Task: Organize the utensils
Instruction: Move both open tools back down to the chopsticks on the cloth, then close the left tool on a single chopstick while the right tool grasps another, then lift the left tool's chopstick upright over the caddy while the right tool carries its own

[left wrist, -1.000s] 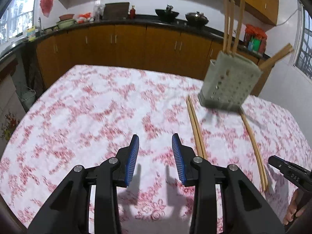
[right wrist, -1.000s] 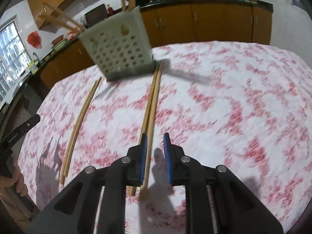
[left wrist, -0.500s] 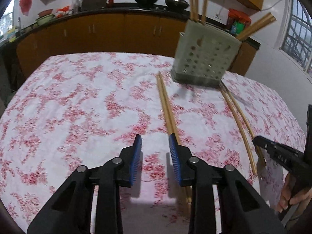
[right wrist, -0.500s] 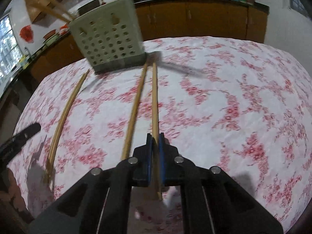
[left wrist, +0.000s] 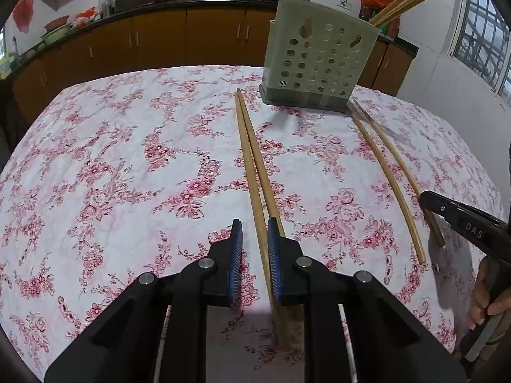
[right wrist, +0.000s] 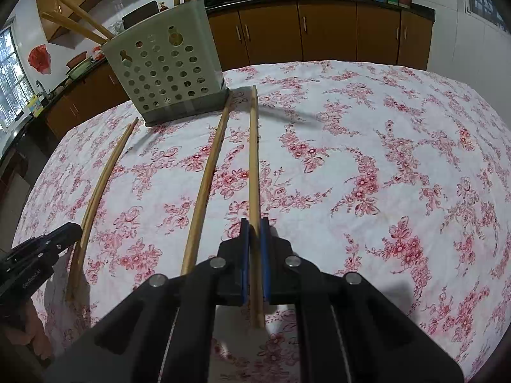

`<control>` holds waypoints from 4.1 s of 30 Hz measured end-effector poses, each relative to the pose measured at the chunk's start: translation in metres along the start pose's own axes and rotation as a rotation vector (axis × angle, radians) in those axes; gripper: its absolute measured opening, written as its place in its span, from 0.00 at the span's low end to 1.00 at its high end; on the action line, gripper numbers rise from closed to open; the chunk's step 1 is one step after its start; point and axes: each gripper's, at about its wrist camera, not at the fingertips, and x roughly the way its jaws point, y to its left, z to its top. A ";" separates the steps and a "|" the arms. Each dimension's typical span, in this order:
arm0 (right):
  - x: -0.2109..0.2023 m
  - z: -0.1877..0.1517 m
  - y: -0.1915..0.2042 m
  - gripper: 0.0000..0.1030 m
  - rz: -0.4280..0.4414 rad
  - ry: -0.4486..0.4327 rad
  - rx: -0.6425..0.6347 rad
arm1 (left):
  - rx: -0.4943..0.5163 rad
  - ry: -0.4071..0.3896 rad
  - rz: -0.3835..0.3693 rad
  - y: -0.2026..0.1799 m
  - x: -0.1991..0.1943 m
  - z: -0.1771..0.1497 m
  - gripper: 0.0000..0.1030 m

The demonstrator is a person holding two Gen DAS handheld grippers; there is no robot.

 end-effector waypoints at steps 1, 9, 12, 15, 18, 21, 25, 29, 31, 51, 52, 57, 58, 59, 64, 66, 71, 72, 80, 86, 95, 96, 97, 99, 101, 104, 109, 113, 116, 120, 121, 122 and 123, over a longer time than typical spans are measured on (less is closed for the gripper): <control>0.000 0.000 0.000 0.08 -0.003 0.000 -0.002 | 0.003 0.002 0.005 0.000 0.000 0.000 0.17; -0.003 -0.002 0.001 0.11 0.004 0.000 -0.010 | 0.005 0.006 0.038 -0.001 0.006 0.004 0.11; -0.002 -0.002 0.002 0.09 -0.001 -0.001 -0.021 | -0.006 0.007 0.043 0.005 0.009 0.008 0.08; 0.000 0.000 0.000 0.08 -0.004 -0.002 -0.019 | -0.028 0.008 0.068 0.017 0.011 0.014 0.07; 0.001 0.005 -0.008 0.08 -0.023 -0.014 0.001 | -0.063 0.008 0.099 0.035 0.012 0.019 0.07; 0.002 0.010 -0.014 0.08 -0.037 -0.021 0.008 | -0.092 0.005 0.114 0.053 0.012 0.024 0.07; 0.007 0.012 -0.016 0.08 -0.048 -0.013 0.000 | -0.112 -0.005 0.125 0.064 0.012 0.026 0.08; 0.009 0.010 -0.016 0.09 -0.056 -0.016 -0.008 | -0.107 -0.013 0.123 0.064 0.012 0.025 0.08; 0.009 0.009 -0.015 0.09 -0.061 -0.020 -0.014 | -0.111 -0.013 0.119 0.063 0.012 0.025 0.08; 0.009 0.008 -0.015 0.09 -0.063 -0.030 -0.022 | -0.118 -0.013 0.109 0.065 0.011 0.024 0.08; 0.009 0.008 -0.015 0.09 -0.063 -0.030 -0.021 | -0.111 -0.012 0.112 0.064 0.010 0.023 0.08; 0.009 0.008 -0.015 0.09 -0.062 -0.031 -0.018 | -0.091 -0.009 0.118 0.062 0.009 0.021 0.08; 0.009 0.008 -0.015 0.09 -0.062 -0.031 -0.018 | -0.088 -0.008 0.120 0.062 0.009 0.021 0.08; 0.009 0.008 -0.015 0.09 -0.061 -0.030 -0.018 | -0.085 -0.008 0.123 0.062 0.009 0.021 0.08; 0.008 0.008 -0.016 0.08 -0.060 -0.027 -0.018 | -0.065 -0.006 0.127 0.061 0.009 0.021 0.07; 0.008 0.008 -0.017 0.08 -0.057 -0.025 -0.013 | -0.062 -0.006 0.127 0.061 0.008 0.021 0.07; 0.007 0.007 -0.016 0.08 -0.063 -0.028 -0.019 | -0.063 -0.005 0.134 0.061 0.008 0.021 0.08; 0.007 0.006 -0.016 0.08 -0.063 -0.028 -0.019 | -0.062 -0.005 0.134 0.061 0.008 0.021 0.08; 0.007 0.006 -0.016 0.08 -0.062 -0.028 -0.018 | -0.060 -0.005 0.138 0.062 0.008 0.021 0.08; 0.006 0.006 -0.016 0.08 -0.058 -0.028 -0.018 | -0.061 -0.006 0.136 0.062 0.008 0.021 0.07; -0.032 0.026 -0.018 0.08 -0.045 -0.148 -0.012 | -0.077 -0.102 0.115 0.062 -0.027 0.037 0.07; -0.040 0.031 -0.018 0.08 -0.042 -0.175 -0.011 | -0.078 -0.124 0.112 0.062 -0.034 0.042 0.07; -0.046 0.034 -0.017 0.08 -0.039 -0.193 -0.011 | -0.080 -0.146 0.109 0.061 -0.041 0.046 0.07; -0.058 0.040 -0.017 0.08 -0.035 -0.234 -0.011 | -0.086 -0.202 0.102 0.060 -0.059 0.056 0.07; -0.071 0.047 -0.016 0.08 -0.030 -0.282 -0.011 | -0.091 -0.249 0.097 0.057 -0.072 0.066 0.07; -0.088 0.055 -0.015 0.08 -0.023 -0.344 -0.009 | -0.099 -0.312 0.094 0.057 -0.090 0.079 0.07; -0.103 0.063 -0.014 0.08 -0.016 -0.397 -0.008 | -0.102 -0.366 0.094 0.055 -0.103 0.090 0.07; -0.105 0.065 -0.013 0.08 -0.015 -0.409 -0.008 | -0.090 -0.380 0.096 0.051 -0.105 0.094 0.07; -0.106 0.066 -0.011 0.08 -0.012 -0.418 -0.012 | -0.085 -0.383 0.093 0.051 -0.105 0.096 0.07; -0.111 0.070 -0.007 0.08 -0.007 -0.437 -0.021 | -0.077 -0.389 0.088 0.047 -0.107 0.100 0.07; -0.112 0.072 -0.006 0.08 -0.007 -0.443 -0.024 | -0.073 -0.394 0.083 0.045 -0.108 0.102 0.07; -0.115 0.074 -0.004 0.08 -0.006 -0.454 -0.028 | -0.070 -0.400 0.079 0.044 -0.110 0.104 0.07; -0.118 0.076 -0.003 0.08 -0.004 -0.461 -0.031 | -0.064 -0.409 0.075 0.042 -0.113 0.106 0.07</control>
